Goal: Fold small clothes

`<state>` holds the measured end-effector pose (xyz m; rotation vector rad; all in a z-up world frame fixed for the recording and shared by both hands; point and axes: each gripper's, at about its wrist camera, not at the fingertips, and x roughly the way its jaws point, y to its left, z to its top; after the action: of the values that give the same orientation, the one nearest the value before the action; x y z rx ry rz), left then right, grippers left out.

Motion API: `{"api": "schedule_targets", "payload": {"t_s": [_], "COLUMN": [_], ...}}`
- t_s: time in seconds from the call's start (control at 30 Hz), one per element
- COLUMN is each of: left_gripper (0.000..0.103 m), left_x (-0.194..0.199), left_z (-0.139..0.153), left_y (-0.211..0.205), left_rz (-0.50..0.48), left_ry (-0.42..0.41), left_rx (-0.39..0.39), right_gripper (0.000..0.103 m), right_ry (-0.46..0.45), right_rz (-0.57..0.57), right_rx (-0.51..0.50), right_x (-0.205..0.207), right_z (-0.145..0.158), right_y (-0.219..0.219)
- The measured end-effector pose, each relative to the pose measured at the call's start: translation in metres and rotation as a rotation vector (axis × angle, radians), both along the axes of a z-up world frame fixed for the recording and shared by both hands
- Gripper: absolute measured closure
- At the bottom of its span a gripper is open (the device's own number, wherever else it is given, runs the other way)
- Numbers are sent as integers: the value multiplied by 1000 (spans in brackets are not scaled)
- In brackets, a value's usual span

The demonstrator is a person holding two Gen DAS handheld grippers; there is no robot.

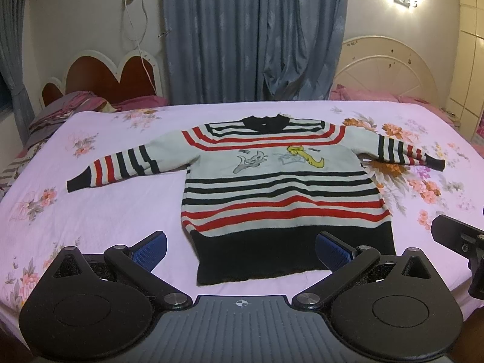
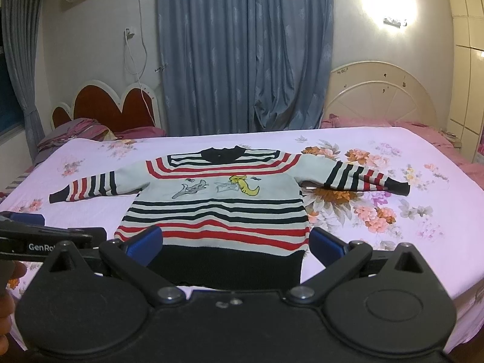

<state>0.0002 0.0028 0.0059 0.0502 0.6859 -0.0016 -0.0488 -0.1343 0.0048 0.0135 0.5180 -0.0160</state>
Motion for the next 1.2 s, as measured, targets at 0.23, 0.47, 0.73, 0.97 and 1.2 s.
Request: {"api": "schedule_targets", "payload": {"t_s": [0.23, 0.47, 0.73, 0.97, 1.2], "left_gripper": [0, 0, 0, 0, 0], "left_x": [0, 5, 27, 53, 85], "left_z": [0, -2, -9, -20, -27], "left_y": [0, 1, 0, -3, -12], "left_rz": [-1, -1, -1, -13, -14], "left_ry": [-1, -2, 13, 44, 53], "left_rx": [0, 2, 15, 4, -9], "right_gripper": [1, 1, 1, 1, 1], "right_ry": [-1, 1, 0, -9, -4], "right_rz": [-1, -4, -25, -51, -77], "right_rx": [-1, -1, -4, -13, -7], "right_x": [2, 4, 19, 39, 68], "right_z": [-1, -1, 0, -4, -7], "right_y": [0, -1, -6, -14, -34]}}
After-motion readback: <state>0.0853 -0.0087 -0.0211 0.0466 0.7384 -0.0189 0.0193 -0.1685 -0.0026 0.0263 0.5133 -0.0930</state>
